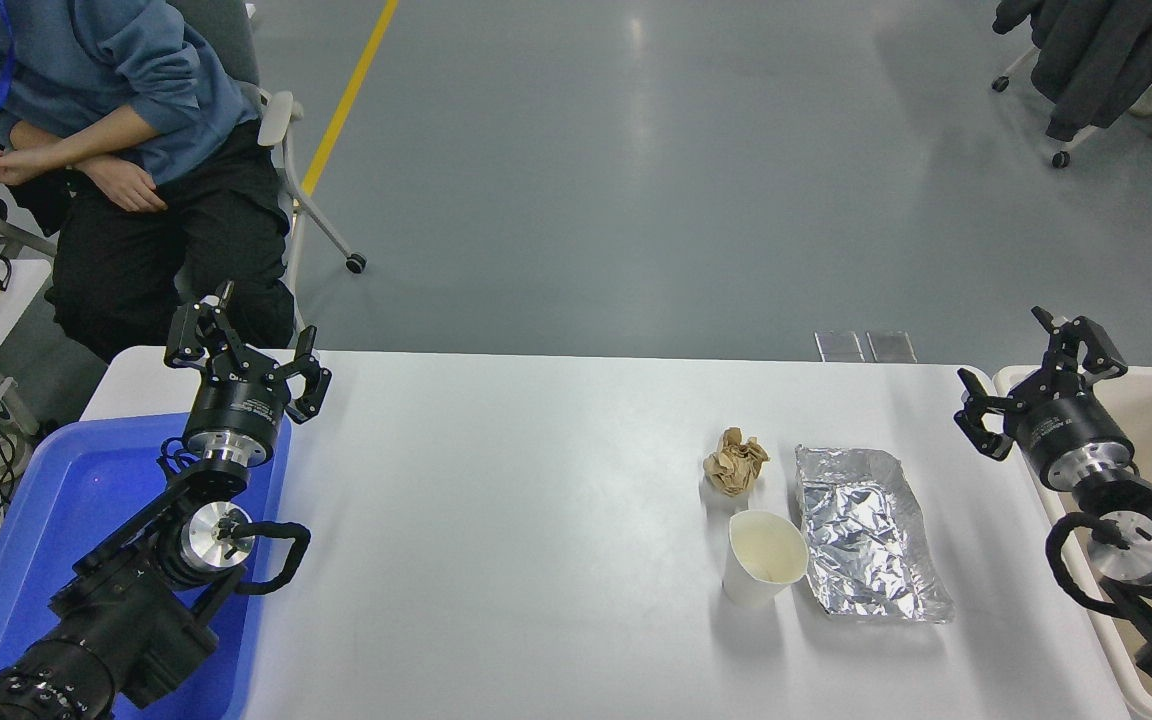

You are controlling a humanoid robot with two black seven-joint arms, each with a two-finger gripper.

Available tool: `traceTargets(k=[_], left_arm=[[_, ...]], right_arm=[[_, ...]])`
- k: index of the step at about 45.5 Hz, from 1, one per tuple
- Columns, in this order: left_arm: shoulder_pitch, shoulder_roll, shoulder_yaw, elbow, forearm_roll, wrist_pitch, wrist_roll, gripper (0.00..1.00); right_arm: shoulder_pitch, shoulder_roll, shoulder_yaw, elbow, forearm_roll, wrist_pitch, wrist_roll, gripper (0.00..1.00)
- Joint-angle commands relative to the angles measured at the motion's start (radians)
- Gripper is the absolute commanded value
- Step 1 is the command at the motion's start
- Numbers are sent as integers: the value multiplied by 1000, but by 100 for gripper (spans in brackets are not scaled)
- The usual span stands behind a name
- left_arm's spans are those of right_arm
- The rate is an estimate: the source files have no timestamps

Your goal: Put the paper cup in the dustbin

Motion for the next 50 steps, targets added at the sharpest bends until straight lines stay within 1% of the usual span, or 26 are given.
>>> traceTargets(k=[1,24,39,46,50], left_arm=[[0,-1,0,0,0,1,1,100],[0,1,0,0,0,1,0,100],[0,1,0,0,0,1,0,100],[0,1,0,2,0,1,0,100],[0,1,0,2,0,1,0,100]], right_arm=[[0,-1,0,0,0,0,0,100],[-7,-5,-3,9,1,8,0,100],[-7,-45,-9,29,-12,12,-8,100],[8,-47,-92,113,-34,8,-8,100],[45,-47,-167,144,-90,2,-8,100]])
